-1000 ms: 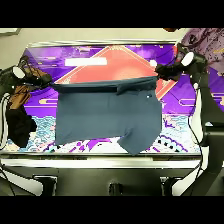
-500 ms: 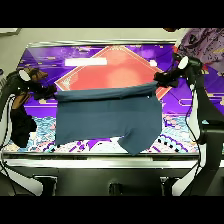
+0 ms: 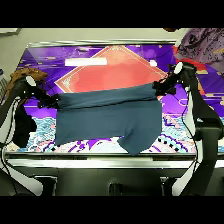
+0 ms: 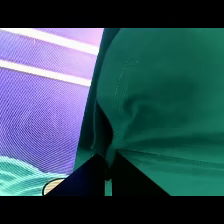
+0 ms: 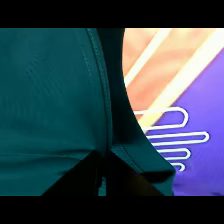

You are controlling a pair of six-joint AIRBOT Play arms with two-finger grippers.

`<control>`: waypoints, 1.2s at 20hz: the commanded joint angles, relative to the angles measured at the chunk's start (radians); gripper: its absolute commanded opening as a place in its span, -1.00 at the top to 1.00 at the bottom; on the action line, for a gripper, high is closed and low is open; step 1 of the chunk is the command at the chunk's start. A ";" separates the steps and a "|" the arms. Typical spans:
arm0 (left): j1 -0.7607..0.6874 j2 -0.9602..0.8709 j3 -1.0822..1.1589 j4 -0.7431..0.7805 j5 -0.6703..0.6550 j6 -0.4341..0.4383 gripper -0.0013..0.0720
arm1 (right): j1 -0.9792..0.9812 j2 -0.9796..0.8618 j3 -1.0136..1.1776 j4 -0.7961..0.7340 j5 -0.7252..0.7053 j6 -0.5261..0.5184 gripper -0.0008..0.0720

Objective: Fold the clothes and pants, and hang the long-sleeved shirts on hangers.

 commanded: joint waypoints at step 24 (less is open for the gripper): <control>0.223 0.579 -0.363 0.158 -0.068 0.024 -0.59 | -0.414 0.689 -1.018 0.438 0.023 -0.403 -0.38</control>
